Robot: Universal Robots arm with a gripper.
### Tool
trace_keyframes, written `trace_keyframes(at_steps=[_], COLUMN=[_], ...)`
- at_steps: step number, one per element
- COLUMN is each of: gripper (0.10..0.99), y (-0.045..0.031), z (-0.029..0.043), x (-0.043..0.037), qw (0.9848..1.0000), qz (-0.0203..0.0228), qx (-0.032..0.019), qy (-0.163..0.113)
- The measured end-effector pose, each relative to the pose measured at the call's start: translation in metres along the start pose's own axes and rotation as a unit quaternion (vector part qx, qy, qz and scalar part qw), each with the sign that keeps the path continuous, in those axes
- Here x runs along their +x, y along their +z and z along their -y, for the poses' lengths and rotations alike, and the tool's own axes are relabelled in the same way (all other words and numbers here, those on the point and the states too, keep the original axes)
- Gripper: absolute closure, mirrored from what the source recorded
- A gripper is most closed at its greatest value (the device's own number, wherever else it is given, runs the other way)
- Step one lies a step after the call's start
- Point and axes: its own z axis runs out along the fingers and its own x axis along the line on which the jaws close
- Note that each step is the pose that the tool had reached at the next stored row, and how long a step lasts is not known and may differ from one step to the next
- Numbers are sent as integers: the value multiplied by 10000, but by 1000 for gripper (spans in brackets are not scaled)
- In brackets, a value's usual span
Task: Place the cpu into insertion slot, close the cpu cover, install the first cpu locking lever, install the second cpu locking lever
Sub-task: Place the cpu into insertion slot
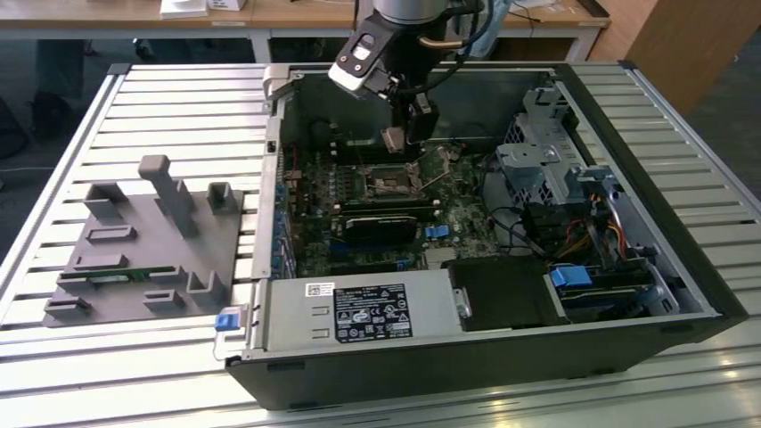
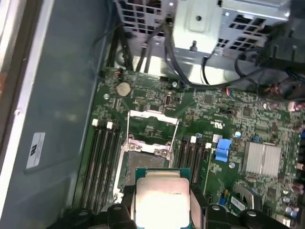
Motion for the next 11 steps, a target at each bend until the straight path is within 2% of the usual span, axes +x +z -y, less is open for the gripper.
trace_keyframes(at_steps=[5, 7, 11], gripper=[545, 545, 545], y=[49, 61, 83], z=[4, 5, 6], x=[0, 2, 3], qw=[9992, 9990, 9989], qz=[37, 59, 63], qx=[-8, -7, -7], qy=[401, 447, 470])
